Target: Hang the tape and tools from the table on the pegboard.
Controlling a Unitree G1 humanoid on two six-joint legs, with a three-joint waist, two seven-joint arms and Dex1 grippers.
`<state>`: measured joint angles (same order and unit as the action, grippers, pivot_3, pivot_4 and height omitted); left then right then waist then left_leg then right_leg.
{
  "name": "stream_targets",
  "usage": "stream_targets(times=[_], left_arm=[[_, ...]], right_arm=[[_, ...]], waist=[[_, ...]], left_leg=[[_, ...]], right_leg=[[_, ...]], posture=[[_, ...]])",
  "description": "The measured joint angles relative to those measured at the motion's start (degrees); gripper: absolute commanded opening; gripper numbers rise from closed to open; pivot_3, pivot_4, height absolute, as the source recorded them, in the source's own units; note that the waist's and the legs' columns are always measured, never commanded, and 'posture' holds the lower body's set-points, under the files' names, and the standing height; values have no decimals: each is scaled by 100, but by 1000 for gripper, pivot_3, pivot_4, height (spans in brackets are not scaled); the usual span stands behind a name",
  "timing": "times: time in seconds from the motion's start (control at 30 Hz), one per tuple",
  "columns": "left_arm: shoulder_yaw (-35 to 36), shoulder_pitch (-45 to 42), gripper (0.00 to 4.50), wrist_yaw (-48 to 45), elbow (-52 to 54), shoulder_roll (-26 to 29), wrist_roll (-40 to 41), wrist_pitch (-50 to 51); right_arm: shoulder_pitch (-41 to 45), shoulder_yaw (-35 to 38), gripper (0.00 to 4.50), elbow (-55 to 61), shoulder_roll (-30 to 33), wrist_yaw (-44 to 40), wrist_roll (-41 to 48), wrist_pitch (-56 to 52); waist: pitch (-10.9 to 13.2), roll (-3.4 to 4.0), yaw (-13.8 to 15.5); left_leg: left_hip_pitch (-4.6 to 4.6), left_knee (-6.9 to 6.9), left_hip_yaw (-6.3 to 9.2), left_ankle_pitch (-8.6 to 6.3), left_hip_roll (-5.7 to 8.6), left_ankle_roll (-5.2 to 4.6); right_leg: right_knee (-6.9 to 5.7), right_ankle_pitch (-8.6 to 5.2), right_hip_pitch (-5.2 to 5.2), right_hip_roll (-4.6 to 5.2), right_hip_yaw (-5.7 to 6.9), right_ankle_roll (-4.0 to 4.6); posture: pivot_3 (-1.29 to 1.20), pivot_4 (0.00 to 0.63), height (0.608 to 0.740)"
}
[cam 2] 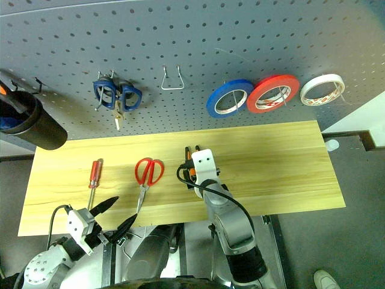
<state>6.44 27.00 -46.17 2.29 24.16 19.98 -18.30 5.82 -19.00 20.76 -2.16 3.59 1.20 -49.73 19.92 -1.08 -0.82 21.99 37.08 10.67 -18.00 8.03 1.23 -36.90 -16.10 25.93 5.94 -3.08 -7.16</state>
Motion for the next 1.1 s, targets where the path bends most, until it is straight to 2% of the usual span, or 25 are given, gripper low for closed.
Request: stream_targets(times=[0.1,1.1], left_arm=[[-1,-33,4500,-2,-2,0,-1,-2],[-69,210,4500,134,615,6,-27,333]], right_arm=[[-17,-2,3818,62,2,75,1,-225],[321,30,3818,-974,-56,128,13,44]], waist=[[-1,-1,-7],[1,-1,-17]], left_leg=[[37,8,-3,3,0,4],[38,8,-14,2,0,3]], right_leg=[[-17,1,48,1,0,1],[-19,3,51,4,1,4]], posture=[[29,404,727],[38,418,727]])
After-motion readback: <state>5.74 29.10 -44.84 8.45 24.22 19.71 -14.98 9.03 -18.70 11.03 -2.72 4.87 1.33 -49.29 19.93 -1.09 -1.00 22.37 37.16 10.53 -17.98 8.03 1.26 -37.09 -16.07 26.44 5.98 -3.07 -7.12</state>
